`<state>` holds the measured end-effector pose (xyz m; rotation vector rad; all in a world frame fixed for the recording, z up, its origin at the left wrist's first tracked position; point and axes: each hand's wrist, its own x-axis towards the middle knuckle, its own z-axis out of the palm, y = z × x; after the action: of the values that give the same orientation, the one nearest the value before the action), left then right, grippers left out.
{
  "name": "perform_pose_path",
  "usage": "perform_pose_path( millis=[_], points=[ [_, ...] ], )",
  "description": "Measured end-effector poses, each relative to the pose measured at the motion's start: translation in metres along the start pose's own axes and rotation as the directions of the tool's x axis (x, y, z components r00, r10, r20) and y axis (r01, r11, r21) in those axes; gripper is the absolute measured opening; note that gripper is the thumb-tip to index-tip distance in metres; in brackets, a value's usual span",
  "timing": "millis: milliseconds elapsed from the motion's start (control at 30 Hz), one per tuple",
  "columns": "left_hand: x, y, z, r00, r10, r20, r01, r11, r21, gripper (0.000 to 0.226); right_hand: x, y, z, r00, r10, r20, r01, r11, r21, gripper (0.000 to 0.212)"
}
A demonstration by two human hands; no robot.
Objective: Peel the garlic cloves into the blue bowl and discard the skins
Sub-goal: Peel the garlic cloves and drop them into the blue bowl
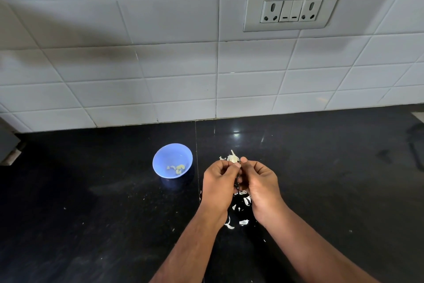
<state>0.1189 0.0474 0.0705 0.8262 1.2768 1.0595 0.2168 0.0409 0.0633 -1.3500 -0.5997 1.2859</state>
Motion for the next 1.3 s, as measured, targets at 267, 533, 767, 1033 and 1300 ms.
perform_pose_path(
  millis=[267, 533, 767, 1033, 1300],
  points=[
    [-0.001, -0.005, 0.001, 0.999, 0.034, -0.003, -0.034, 0.999, -0.017, 0.019, 0.002, -0.001, 0.007, 0.997, 0.074, 0.007, -0.074, 0.997, -0.011, 0.030],
    [-0.008, -0.009, -0.003, 0.997, 0.071, 0.036, -0.069, 0.996, -0.053, 0.018, 0.009, 0.002, 0.002, 0.964, 0.264, 0.042, -0.268, 0.946, 0.181, 0.026],
    [-0.005, -0.016, -0.009, 0.992, 0.091, -0.089, -0.079, 0.989, 0.128, 0.009, 0.005, -0.010, -0.005, 0.981, 0.192, 0.004, -0.192, 0.977, 0.092, 0.024],
    [0.002, -0.020, -0.020, 0.994, 0.101, -0.042, -0.084, 0.952, 0.293, 0.029, 0.002, -0.012, -0.008, 0.996, 0.079, 0.037, -0.080, 0.996, 0.037, 0.011],
    [-0.001, -0.020, -0.023, 0.973, 0.133, -0.188, -0.042, 0.904, 0.425, 0.023, -0.002, -0.011, -0.013, 0.995, 0.063, 0.073, -0.069, 0.995, 0.070, 0.009]
  ],
)
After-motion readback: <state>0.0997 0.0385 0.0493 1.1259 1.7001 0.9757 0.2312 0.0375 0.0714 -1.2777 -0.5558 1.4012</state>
